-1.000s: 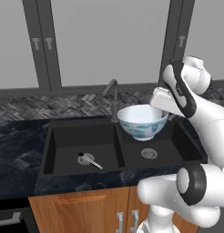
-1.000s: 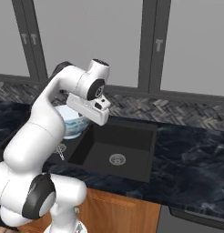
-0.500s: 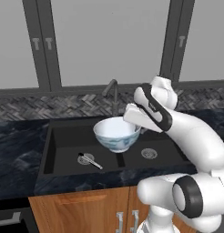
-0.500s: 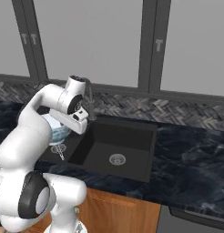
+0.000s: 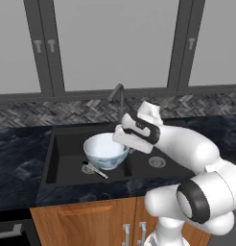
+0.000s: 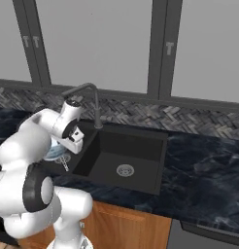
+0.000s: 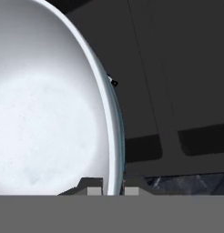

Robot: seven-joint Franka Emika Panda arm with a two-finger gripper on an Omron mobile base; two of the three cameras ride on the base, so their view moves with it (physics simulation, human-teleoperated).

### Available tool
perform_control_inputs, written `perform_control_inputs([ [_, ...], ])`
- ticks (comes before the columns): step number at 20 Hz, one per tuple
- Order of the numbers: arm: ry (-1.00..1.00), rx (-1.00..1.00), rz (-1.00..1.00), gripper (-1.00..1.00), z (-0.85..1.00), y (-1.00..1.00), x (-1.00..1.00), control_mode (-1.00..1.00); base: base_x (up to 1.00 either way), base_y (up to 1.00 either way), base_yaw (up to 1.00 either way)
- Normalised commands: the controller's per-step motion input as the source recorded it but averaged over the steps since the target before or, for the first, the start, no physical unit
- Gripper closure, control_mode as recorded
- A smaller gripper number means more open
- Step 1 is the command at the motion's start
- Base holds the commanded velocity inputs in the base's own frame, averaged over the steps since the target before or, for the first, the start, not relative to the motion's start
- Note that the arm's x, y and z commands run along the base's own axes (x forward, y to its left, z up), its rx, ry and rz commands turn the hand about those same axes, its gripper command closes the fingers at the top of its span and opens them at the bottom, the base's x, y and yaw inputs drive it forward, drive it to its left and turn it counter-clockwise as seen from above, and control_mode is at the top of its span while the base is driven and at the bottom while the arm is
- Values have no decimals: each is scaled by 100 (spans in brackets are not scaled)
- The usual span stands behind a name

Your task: Pick the strainer and bowl and place them in the sink. Then turn on the water.

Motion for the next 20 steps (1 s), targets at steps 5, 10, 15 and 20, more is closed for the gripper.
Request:
perform_control_inputs([
  [5, 0, 0, 0, 100, -33, 52, 50, -100, 0, 0, 0],
  [10, 0, 0, 0, 100, -16, 30, 54, -100, 0, 0, 0],
  [15, 0, 0, 0, 100, -22, 28, 52, -100, 0, 0, 0],
  [20, 3, 0, 0, 100, -23, 17, 43, -100, 0, 0, 0],
])
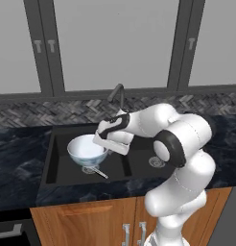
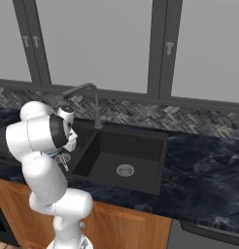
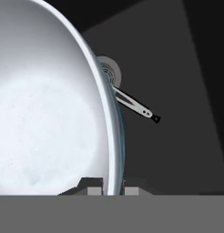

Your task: Pick the strainer and bowl and place them in the sink. Then turn on the water.

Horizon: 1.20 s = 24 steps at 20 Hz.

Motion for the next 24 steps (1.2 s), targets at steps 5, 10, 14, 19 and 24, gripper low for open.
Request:
perform_control_inputs([
  [5, 2, 0, 0, 100, -31, 11, 46, -100, 0, 0, 0],
  [10, 0, 0, -1, 100, -43, 17, 43, -100, 0, 0, 0],
  [14, 0, 0, -1, 100, -42, 29, 43, -100, 0, 0, 0],
  [19, 0, 0, -2, 100, -28, 22, 50, -100, 0, 0, 0],
  [24, 0, 0, -2, 100, -23, 9, 51, -100, 0, 0, 0],
])
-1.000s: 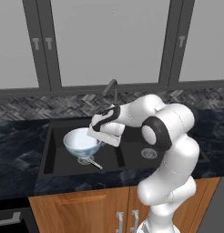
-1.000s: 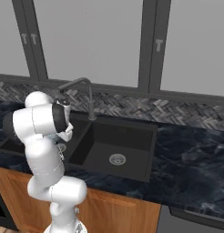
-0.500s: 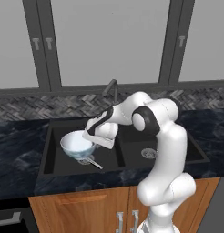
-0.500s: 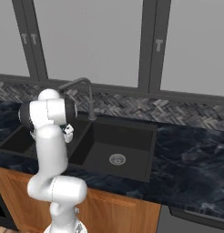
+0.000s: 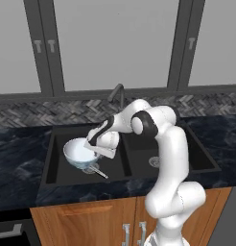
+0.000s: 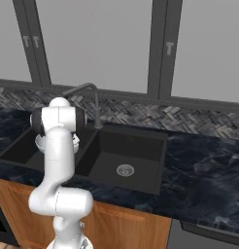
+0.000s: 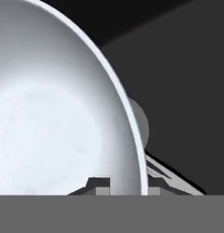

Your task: Pick the strainer and bowl and place them in the sink. Then turn on the water.

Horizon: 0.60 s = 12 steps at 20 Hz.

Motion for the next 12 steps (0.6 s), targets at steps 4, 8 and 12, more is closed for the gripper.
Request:
perform_control_inputs([
  [4, 0, 0, 0, 100, -30, 7, 40, -100, 0, 0, 0],
  [8, 2, 0, 0, 100, -7, 7, 18, -100, 0, 0, 0],
  [12, 1, 0, 0, 100, -3, 1, 9, -100, 0, 0, 0],
])
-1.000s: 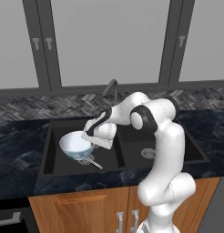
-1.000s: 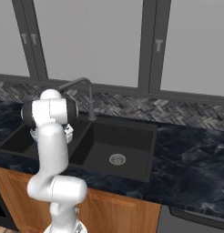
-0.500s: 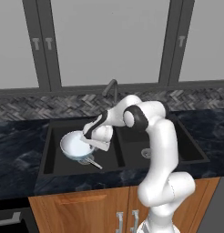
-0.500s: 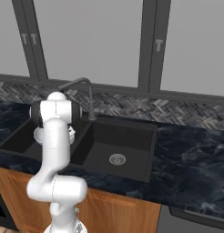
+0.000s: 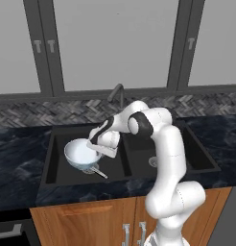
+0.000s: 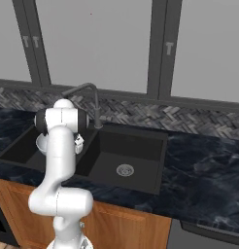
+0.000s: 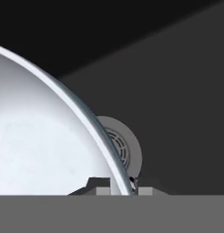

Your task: Pick the strainer and bowl and place them in the sink. Then turn on the water.

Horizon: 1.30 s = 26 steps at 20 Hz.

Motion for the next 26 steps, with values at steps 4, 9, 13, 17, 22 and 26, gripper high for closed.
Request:
perform_control_inputs([
  [4, 0, 0, 0, 100, -7, 3, 3, -100, 0, 0, 0],
  [9, 0, 0, 0, -100, 0, 0, 0, -100, 0, 0, 0],
  [13, 0, 0, 0, -100, 0, 0, 0, -100, 0, 0, 0],
  [17, 0, 0, 0, -100, 0, 0, 0, -100, 0, 0, 0],
  [22, -1, 0, 0, -100, 27, 0, -1, -100, 0, 0, 0],
  [26, 0, 0, 0, -100, 38, 0, -6, -100, 0, 0, 0],
])
